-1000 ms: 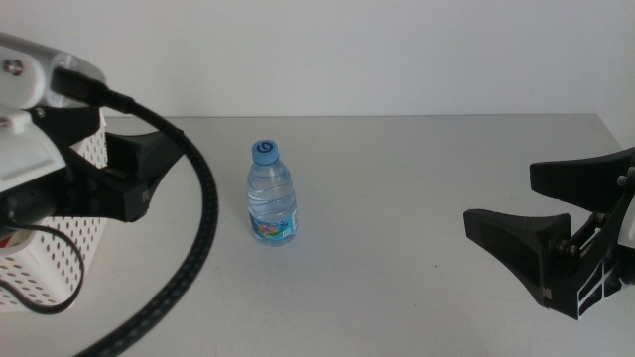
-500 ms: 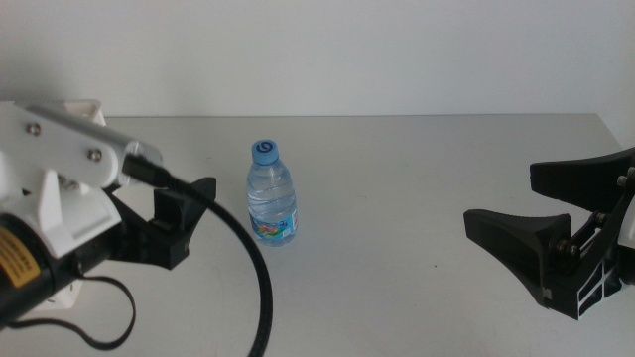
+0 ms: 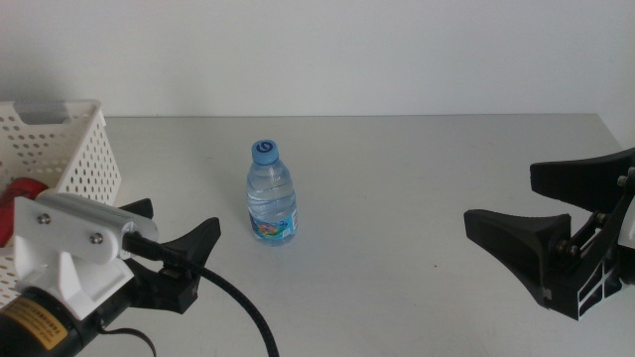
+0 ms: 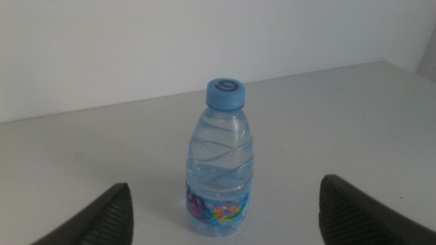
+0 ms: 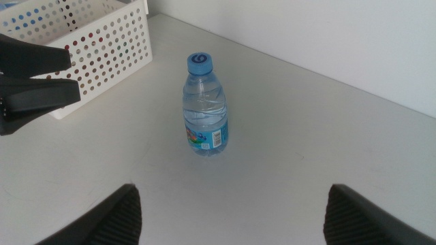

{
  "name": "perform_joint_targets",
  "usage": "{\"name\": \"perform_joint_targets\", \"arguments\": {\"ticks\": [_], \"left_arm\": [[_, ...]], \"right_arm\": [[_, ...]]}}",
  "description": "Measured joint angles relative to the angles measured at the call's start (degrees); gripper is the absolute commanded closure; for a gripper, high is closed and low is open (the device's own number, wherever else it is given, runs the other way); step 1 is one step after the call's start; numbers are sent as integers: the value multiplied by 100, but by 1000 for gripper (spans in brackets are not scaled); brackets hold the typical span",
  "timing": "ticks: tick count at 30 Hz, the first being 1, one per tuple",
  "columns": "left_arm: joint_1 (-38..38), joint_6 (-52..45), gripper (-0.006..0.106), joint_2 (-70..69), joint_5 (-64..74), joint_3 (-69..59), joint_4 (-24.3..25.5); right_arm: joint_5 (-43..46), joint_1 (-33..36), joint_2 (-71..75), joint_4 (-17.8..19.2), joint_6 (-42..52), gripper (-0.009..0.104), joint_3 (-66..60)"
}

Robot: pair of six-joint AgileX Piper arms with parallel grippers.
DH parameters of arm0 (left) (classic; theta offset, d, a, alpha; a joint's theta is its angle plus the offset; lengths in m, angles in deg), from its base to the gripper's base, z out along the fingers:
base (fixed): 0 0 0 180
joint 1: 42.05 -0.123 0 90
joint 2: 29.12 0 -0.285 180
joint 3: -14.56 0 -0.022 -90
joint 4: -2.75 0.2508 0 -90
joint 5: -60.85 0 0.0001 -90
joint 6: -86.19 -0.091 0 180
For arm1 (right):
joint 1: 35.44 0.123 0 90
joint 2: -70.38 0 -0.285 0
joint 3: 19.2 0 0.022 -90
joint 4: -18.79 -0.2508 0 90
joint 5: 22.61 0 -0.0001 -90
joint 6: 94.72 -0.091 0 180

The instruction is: Use arms to grab the bottles and put them into the dustbin to the left of the table.

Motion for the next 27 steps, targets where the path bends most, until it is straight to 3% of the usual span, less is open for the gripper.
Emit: {"name": "perform_joint_targets", "arguments": {"ticks": [7, 13, 27], "left_arm": [[0, -59, 7, 617, -302, 0, -23], [0, -59, 7, 1449, -1468, 103, -1], [0, 9, 7, 3520, -1589, 1732, 282]], "right_arm": [[0, 0, 0, 0, 0, 24, 0], [0, 0, 0, 0, 0, 24, 0], [0, 0, 0, 0, 0, 24, 0]]}}
